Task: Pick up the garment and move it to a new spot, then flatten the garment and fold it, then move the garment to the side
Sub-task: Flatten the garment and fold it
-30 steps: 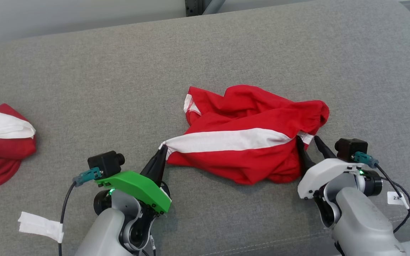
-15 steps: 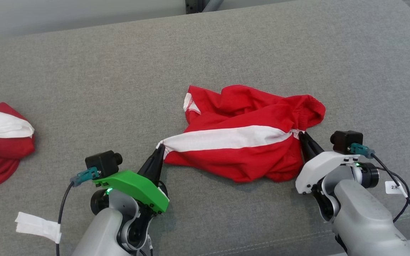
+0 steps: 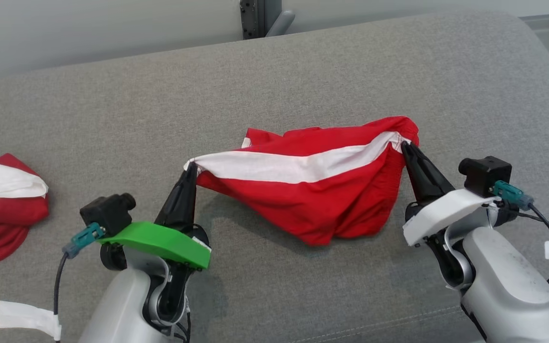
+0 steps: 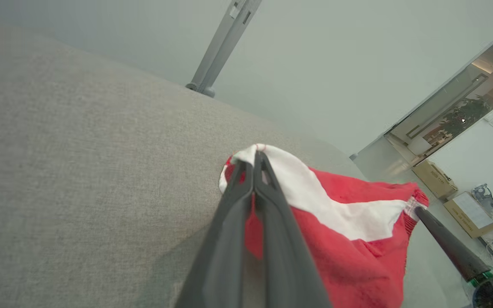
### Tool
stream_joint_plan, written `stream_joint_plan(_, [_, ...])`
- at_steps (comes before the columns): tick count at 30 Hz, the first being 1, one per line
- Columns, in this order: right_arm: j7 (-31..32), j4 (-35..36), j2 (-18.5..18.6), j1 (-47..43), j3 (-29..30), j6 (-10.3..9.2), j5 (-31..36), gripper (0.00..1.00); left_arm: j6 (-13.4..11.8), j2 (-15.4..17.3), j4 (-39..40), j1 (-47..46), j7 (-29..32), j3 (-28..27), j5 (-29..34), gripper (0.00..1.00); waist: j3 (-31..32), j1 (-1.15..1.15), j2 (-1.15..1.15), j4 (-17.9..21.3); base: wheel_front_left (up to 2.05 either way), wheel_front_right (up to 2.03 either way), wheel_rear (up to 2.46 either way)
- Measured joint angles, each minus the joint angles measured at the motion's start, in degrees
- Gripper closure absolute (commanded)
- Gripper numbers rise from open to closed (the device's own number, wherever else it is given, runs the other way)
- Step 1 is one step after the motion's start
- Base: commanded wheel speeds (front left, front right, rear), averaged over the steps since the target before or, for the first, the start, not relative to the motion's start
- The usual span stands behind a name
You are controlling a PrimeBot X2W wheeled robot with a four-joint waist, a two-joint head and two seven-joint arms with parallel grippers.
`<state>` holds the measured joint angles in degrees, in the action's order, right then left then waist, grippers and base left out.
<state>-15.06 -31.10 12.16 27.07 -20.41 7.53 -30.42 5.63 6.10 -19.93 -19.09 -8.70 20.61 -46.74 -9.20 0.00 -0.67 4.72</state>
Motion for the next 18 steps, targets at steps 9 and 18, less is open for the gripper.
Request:
stream_joint_plan(9, [0.0, 19.85, 5.73, -5.55, 1.0, 0.0, -0.73, 1.0, -1.18, 2.05, 10.29, 1.58, -3.77, -2.8, 1.23, 1.0, 3.83, 0.0, 0.0, 1.05, 0.0, 0.0, 0.0])
stream_joint_plan(18, [3.78, 41.88, 8.62, -12.63, 8.34, 0.0, 0.53, 1.0, -4.33, 5.13, 29.81, 6.15, -5.33, -7.13, 4.2, 1.0, 8.02, 0.0, 0.0, 2.02, 0.0, 0.0, 0.0])
